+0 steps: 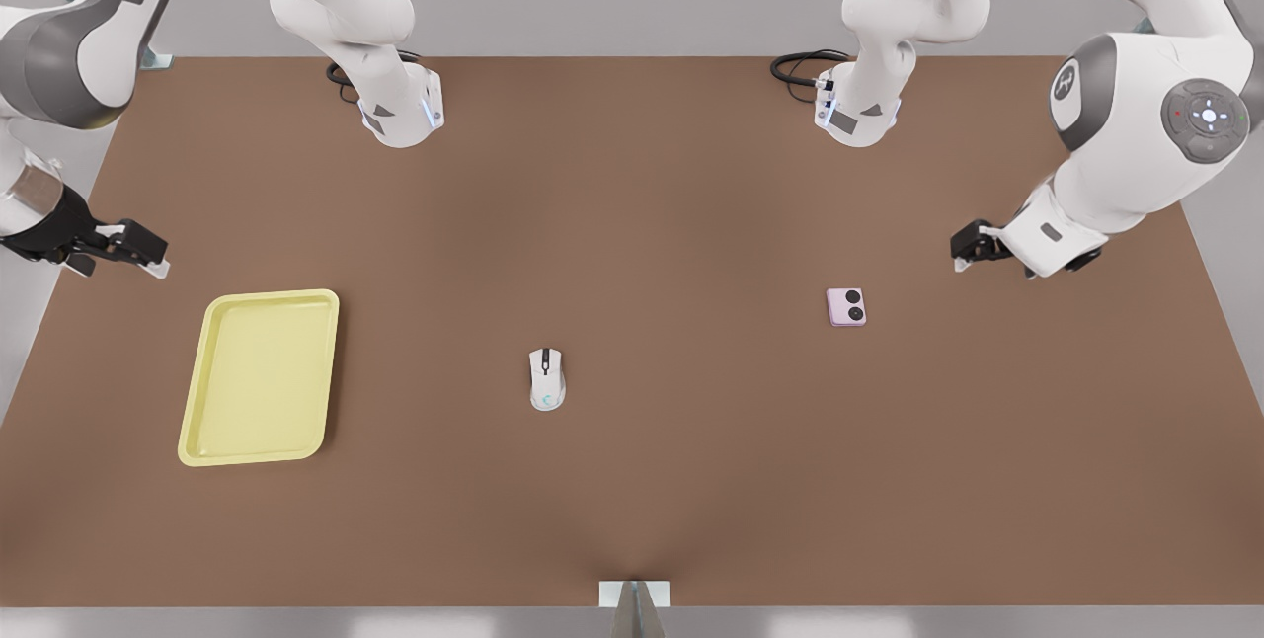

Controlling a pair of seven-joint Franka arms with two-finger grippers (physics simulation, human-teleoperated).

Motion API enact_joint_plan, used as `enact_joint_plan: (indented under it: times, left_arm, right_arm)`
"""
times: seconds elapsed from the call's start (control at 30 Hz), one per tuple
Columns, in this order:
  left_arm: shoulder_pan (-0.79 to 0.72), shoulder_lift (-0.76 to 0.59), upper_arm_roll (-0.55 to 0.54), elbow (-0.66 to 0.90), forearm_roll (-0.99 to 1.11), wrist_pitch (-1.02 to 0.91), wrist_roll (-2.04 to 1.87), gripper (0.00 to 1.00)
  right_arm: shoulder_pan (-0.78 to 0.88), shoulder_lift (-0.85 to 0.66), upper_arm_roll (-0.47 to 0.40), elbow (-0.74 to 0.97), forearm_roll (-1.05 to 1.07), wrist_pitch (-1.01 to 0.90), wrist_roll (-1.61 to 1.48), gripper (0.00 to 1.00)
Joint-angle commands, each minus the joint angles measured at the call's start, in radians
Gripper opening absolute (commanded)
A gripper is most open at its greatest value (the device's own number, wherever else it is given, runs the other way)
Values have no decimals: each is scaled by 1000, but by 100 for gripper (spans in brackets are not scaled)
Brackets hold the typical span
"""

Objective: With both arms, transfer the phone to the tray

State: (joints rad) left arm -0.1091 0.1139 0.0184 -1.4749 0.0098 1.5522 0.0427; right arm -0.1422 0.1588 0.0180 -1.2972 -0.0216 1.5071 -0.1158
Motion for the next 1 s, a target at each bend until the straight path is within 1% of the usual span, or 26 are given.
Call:
enact_joint_plan:
  times: [0.0, 0.03, 0.07, 0.1, 0.13, 0.23, 0.3, 0.4, 0.5, 0.53, 0.6, 0.67, 0.8, 0.97]
  left_arm:
    - [-1, 6, 0, -18, 1, 71, 23, 100]
    - [-4, -6, -2, -108, -1, 166, 13, 100]
    - [-7, -40, -3, -248, -11, 307, -55, 100]
    - [-7, -40, -15, -343, -13, 436, -162, 100]
    - [-9, -14, -21, -389, -17, 474, -179, 100]
    - [-9, 47, -21, -533, -99, 706, -182, 100]
    - [-9, 99, -21, -541, -100, 741, -182, 100]
    - [-7, 115, -20, -693, -100, 960, -182, 100]
    - [-9, 121, -20, -780, -100, 989, -182, 100]
    - [-9, 119, -20, -829, -100, 1054, -182, 100]
    - [-46, 128, -20, -844, -100, 1076, -273, 100]
    - [-53, 130, -20, -892, -102, 1135, -353, 100]
    - [-61, 148, -18, -935, -102, 1154, -368, 100]
    - [-66, 181, -18, -950, -90, 1154, -314, 100]
  right_arm:
    - [4, -4, 2, 1, 0, -13, -64, 100]
    - [1, -4, 0, 1, 3, -13, -64, 100]
    - [1, -7, -1, 4, 5, -15, -64, 100]
    - [3, -7, 2, 4, 8, -16, -64, 100]
    - [4, -7, 5, 4, 6, -16, -64, 100]
    - [4, -4, 4, 4, 5, -15, -67, 100]
    - [6, 1, 5, 3, 5, -15, -67, 100]
    - [6, 2, 5, 1, 5, -15, -67, 100]
    - [3, 2, 5, 3, 6, -15, -67, 100]
    - [4, -1, 4, 3, 3, -15, -65, 100]
    - [-5, -4, -1, 4, 3, -15, -68, 100]
    - [-5, -4, -1, 3, -12, -16, -70, 100]
    - [3, -4, 2, 4, -12, -41, -71, 100]
    - [3, -1, 2, 4, -15, -41, -71, 100]
